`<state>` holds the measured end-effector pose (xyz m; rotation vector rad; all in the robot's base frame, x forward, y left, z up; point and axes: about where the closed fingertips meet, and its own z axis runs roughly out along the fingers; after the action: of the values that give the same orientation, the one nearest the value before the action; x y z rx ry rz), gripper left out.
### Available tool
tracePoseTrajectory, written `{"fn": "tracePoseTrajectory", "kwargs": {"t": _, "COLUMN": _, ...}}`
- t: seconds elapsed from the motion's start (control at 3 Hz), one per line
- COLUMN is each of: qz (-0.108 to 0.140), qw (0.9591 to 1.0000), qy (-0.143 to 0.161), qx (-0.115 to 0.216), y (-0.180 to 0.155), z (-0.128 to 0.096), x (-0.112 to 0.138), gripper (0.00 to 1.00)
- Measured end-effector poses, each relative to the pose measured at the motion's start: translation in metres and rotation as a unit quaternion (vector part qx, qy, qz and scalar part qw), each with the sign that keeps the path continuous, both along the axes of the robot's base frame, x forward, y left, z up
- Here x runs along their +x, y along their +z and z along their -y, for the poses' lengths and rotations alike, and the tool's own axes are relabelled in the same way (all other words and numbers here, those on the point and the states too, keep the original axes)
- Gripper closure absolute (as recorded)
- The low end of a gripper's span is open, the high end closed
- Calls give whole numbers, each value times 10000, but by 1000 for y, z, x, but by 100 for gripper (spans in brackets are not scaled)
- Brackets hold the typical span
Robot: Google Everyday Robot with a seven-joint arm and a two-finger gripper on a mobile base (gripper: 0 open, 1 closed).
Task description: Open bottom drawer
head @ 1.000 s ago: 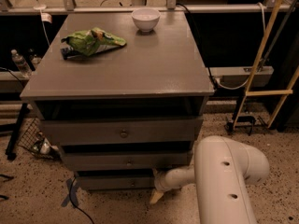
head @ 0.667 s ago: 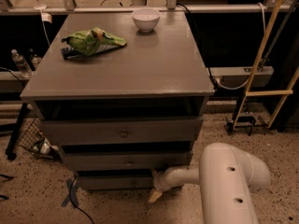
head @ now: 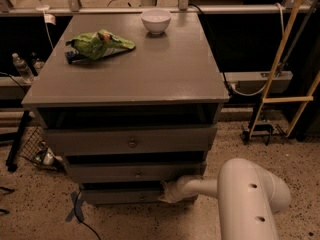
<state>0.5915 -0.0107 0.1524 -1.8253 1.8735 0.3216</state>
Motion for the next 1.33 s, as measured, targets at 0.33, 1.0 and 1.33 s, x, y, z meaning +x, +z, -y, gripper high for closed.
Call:
{"fn": "tracePoseTrajectory", "kwargs": {"t": 0.33, "qz": 0, "qw": 10000, "qy": 0, "qx": 0, "y": 4, "z": 0, "x": 0, "gripper": 86}}
{"fn": "tracePoseTrajectory", "kwargs": {"t": 1.0, "qz": -72, "qw": 10000, "qy": -3, "qx": 26, "y": 6, "z": 2, "x": -6, "gripper": 100}}
{"fn": "tracePoseTrajectory", "kwargs": {"t": 1.33, "qz": -320, "qw": 9994, "qy": -11, "qx": 114, "y": 7, "z": 8, "x": -28, "gripper": 100}}
